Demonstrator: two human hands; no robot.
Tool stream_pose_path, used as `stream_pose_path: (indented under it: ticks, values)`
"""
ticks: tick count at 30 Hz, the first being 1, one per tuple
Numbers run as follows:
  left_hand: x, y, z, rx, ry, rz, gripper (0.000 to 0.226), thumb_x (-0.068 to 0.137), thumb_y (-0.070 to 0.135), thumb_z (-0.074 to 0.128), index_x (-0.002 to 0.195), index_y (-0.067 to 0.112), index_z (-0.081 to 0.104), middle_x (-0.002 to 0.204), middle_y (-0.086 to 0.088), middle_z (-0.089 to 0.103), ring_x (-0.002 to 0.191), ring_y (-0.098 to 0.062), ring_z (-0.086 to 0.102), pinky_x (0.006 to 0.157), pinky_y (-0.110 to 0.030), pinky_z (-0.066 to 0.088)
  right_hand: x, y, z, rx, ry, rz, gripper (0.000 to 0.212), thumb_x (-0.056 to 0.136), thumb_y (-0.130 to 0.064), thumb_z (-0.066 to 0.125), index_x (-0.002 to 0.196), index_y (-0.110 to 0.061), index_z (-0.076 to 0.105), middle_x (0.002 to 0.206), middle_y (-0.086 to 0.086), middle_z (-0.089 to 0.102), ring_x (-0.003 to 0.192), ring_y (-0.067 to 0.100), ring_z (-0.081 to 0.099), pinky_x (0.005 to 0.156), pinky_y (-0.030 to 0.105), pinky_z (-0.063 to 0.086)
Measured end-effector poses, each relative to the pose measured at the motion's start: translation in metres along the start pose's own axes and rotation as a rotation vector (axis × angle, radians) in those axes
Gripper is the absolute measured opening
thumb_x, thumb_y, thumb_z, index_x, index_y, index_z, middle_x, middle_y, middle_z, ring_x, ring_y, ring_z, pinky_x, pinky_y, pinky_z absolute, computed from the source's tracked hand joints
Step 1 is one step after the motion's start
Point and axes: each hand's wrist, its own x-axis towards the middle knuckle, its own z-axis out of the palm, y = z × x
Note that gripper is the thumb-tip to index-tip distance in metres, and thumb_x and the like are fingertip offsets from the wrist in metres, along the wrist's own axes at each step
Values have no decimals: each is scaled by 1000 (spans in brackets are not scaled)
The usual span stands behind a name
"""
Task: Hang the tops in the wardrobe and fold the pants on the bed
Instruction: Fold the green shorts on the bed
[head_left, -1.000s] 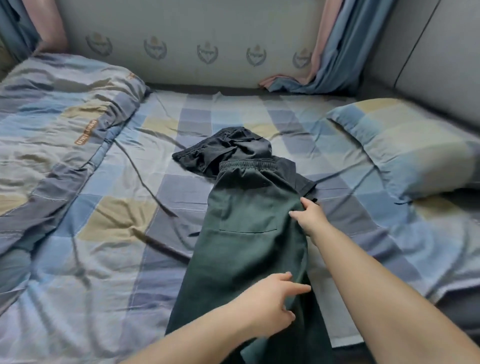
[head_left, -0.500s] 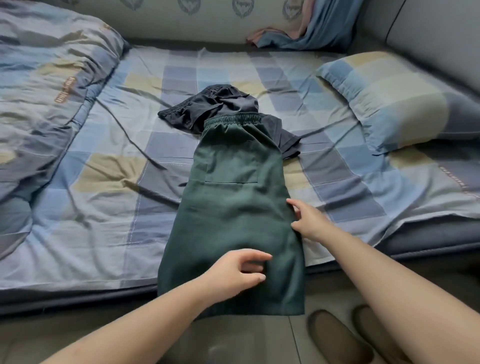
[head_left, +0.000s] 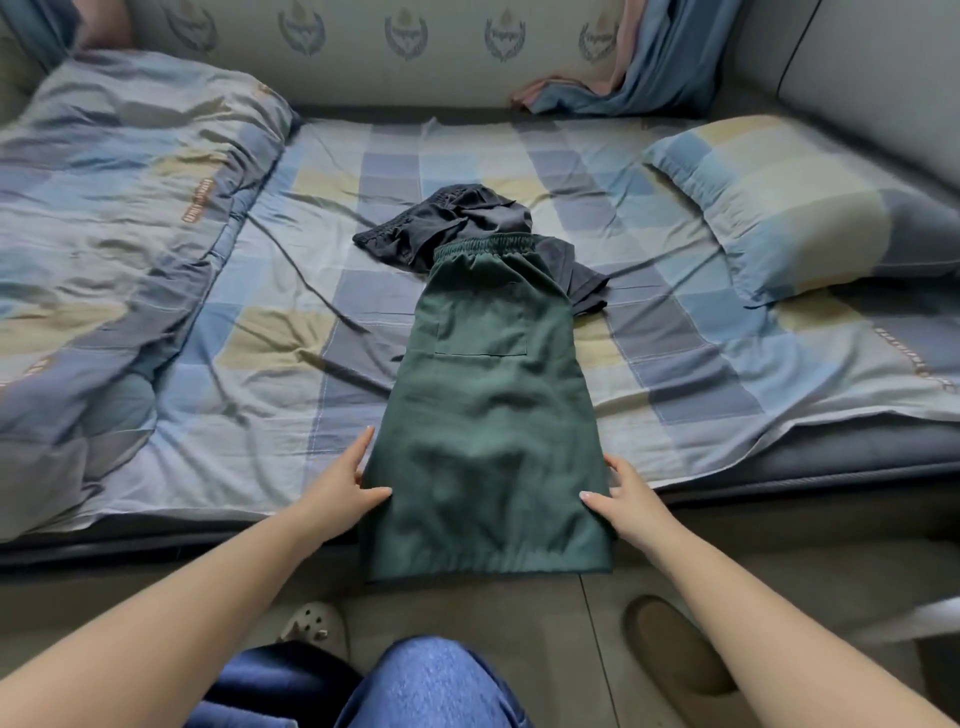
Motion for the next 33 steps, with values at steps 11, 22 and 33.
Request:
stream_pose_path:
  ticks: [11,22,33]
  values:
    - [7,63,-50,-564,-190,118,38,82,-6,58,103,20,74,106,-7,72,86,-18,70,64,-24,56,-3,-64,-33,654,-90,-43,33,98,-5,36,106,-12,67,101,7,73,92,19,70,78,35,59]
    - [109,102,-69,-177,267,424,18,80,-4,66,74,13,68,82,-6,63,71,-11,58,66,-20,45,85,-123,-16,504,294,-148,14,95,-11,54,85,-6,63,72,5,70,60,13,67,54,20,52]
    - [281,119,-59,-376,116,-22,48,93,40,56,134,22,41,123,-4,56,107,-23,58,89,-36,48,237,-192,2,594,258,97,55,99,-2,40,149,-16,20,133,21,51,113,31,58,82,39,49]
